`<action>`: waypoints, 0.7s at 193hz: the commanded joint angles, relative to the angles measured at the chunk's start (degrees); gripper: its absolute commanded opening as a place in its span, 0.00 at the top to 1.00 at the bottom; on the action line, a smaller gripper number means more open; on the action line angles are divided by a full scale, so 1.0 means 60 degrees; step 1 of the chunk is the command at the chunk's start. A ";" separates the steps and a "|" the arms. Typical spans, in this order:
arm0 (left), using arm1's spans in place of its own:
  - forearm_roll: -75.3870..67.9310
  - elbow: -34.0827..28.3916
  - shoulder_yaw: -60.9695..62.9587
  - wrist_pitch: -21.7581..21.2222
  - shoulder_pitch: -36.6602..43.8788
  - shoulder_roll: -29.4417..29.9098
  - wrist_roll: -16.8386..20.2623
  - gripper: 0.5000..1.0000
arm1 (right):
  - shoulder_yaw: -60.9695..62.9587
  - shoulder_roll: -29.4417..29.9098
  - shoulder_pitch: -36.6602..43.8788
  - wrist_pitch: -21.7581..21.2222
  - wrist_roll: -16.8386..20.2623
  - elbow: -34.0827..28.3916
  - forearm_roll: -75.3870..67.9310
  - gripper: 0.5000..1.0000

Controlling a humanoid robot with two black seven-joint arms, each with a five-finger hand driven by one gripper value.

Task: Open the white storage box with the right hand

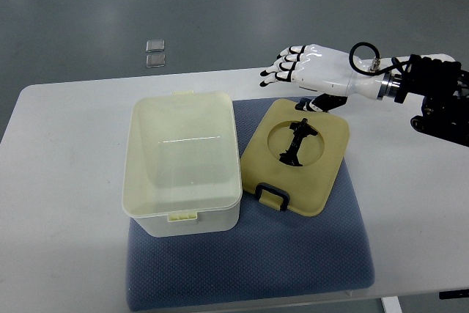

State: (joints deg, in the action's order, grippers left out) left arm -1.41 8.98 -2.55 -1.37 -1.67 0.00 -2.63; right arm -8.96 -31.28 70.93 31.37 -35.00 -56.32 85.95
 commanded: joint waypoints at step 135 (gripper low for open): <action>0.0000 -0.0002 0.0000 -0.0006 0.0000 0.0000 -0.0001 0.00 | 0.6927 0.1638 -0.3003 -0.5932 0.3532 0.0114 -1.0237 0.28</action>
State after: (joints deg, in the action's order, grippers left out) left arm -1.41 8.97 -2.55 -1.39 -1.66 0.00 -2.64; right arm 30.25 -23.26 54.90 -5.39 -20.37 -56.19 34.86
